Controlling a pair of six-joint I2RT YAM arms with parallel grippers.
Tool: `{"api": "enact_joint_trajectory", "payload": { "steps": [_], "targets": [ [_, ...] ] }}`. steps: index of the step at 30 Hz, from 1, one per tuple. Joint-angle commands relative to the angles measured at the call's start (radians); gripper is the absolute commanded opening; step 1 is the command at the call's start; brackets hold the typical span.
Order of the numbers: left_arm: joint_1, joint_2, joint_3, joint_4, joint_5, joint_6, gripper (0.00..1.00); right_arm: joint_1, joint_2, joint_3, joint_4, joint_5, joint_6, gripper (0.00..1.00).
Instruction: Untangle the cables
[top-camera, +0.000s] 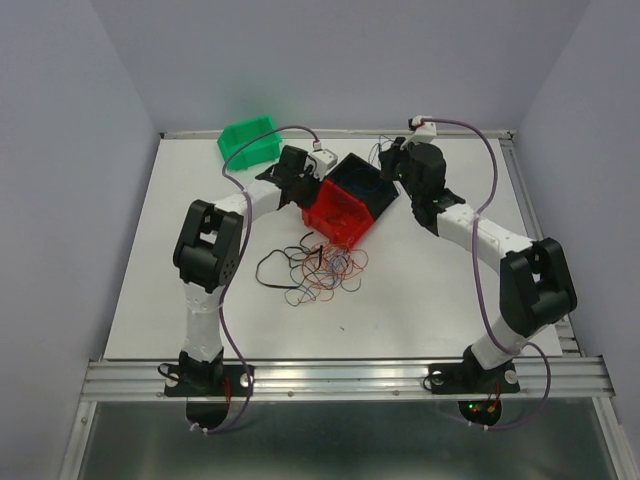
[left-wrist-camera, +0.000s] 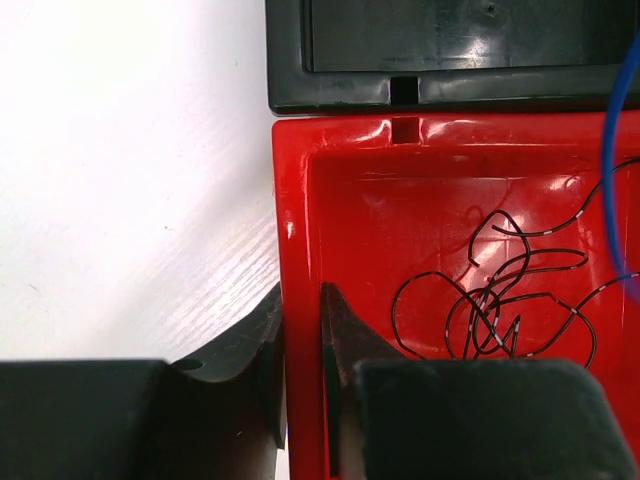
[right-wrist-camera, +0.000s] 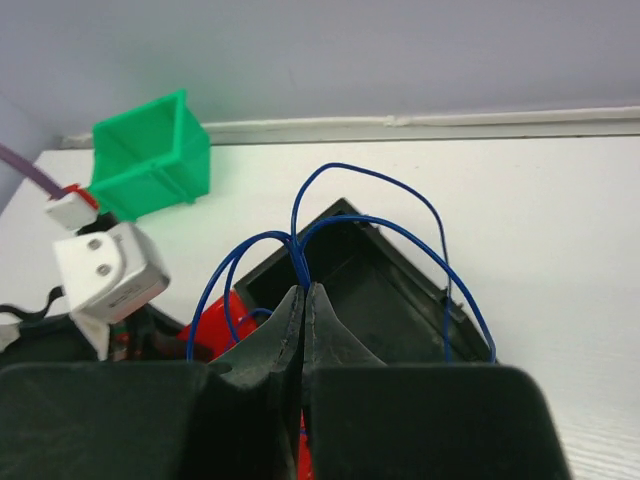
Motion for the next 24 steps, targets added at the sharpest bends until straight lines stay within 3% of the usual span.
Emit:
{"api": "enact_joint_trajectory", "payload": {
  "steps": [1, 12, 24],
  "targets": [
    [0.007, -0.066, -0.028, 0.016, -0.025, 0.055, 0.09, -0.008, -0.033, 0.021, 0.022, 0.216, -0.024, 0.01],
    [-0.001, -0.072, -0.016, -0.002, -0.036, 0.022, 0.09, 0.000, 0.009, -0.097, 0.299, 0.416, -0.082, 0.00],
    [-0.004, -0.101, -0.011, -0.047, -0.038, -0.004, 0.09, 0.142, 0.205, 0.013, 0.450, 0.670, -0.360, 0.01]
  ]
}}
